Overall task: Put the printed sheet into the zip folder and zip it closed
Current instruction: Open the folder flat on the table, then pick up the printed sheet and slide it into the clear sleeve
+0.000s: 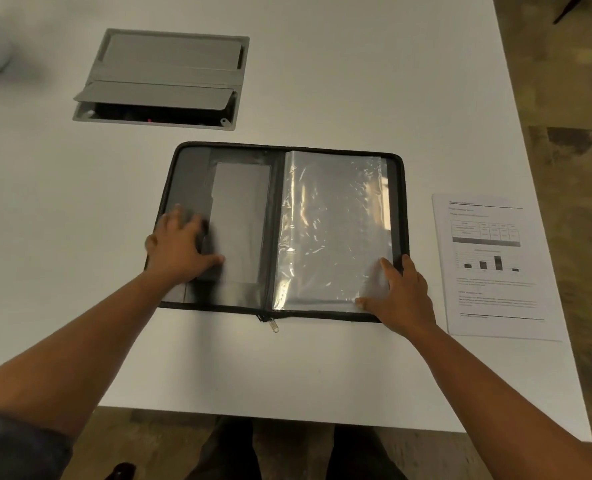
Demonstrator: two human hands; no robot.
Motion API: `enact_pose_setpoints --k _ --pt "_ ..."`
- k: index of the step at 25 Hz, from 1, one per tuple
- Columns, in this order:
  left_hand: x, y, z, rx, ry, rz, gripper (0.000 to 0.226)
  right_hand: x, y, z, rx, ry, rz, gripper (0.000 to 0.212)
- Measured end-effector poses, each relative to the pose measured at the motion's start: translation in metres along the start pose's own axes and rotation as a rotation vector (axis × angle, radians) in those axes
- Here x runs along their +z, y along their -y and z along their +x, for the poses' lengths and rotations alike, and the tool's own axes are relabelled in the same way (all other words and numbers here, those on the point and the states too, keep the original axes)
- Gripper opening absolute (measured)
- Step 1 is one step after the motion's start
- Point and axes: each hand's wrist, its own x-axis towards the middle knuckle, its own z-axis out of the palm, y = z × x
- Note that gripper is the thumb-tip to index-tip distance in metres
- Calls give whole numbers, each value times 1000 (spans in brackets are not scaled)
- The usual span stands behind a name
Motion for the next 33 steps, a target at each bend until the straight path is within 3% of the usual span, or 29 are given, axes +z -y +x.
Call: enact_pose_setpoints --k 3,6,11,19,22,26,29,33 --pt "2 -50 -11 349 150 48 116 5 -5 -4 -37 -16 11 104" --pt "13 -91 -23 499 231 99 123 8 -9 -6 -62 -11 -15 101" --pt "27 -111 -29 468 316 215 137 12 -16 -5 -81 -11 -84 96" --pt "24 -118 -32 444 337 228 139 11 -22 -6 -105 -13 -16 94" --pt "20 -138 -38 454 252 215 130 1 -37 -9 -91 -148 175 84" --pt "32 -213 -56 736 133 119 107 -32 -88 -3 68 -404 258 71" --pt "49 -287 -67 846 147 -18 94 -61 -135 5 191 -474 240 67" --pt "76 -358 -71 833 187 -33 88 -88 -189 20 335 -486 193 62"
